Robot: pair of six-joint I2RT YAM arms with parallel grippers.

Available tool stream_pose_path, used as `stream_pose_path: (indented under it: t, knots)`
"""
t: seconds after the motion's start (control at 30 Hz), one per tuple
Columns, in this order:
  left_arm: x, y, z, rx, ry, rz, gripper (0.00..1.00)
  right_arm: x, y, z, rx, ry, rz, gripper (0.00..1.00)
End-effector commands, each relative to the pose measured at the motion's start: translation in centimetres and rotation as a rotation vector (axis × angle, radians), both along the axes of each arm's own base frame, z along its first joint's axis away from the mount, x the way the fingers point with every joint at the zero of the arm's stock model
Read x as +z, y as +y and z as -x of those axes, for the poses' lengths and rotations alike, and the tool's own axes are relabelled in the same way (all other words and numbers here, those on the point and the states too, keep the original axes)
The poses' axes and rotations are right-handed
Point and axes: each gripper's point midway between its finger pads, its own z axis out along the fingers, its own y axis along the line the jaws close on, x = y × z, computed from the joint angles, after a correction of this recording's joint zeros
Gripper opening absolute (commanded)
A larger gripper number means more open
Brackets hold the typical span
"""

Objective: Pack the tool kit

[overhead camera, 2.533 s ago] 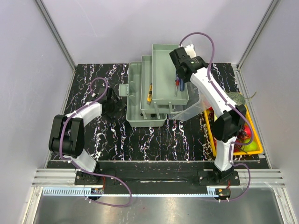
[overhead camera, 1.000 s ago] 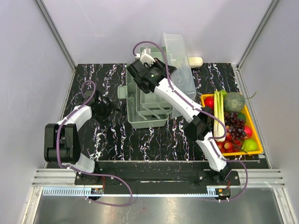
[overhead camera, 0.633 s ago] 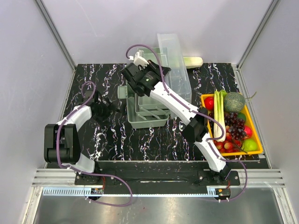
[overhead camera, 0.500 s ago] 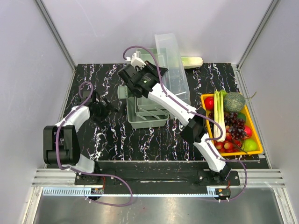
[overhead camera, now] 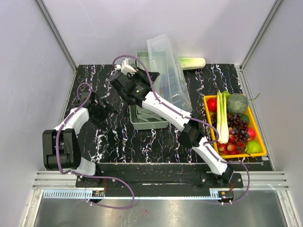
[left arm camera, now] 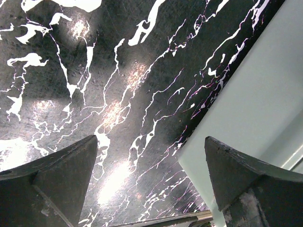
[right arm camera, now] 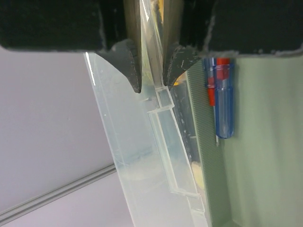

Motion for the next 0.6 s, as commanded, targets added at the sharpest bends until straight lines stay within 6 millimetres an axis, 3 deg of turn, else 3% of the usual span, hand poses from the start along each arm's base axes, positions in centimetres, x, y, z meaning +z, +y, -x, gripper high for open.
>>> stream_pose_path:
  t: [0.0, 0.03, 0.17, 0.57]
  knots:
    - [1.8, 0.7, -1.4, 0.005, -0.075, -0.027, 0.98, -5.5, 6.9, -1.4, 0.190, 0.005, -0.246, 0.24]
    - [1.8, 0.7, -1.4, 0.005, -0.075, -0.027, 0.98, -5.6, 7.1, -1.3, 0.196, 0.007, -0.241, 0.31]
    - [1.7, 0.8, -1.5, 0.008, -0.074, -0.030, 0.98, -5.7, 7.9, -0.7, 0.211, 0.006, -0.236, 0.38]
    - [0.6, 0.7, -1.1, 0.012, -0.050, -0.014, 0.98, -5.6, 11.7, 1.8, 0.329, 0.027, -0.288, 0.40]
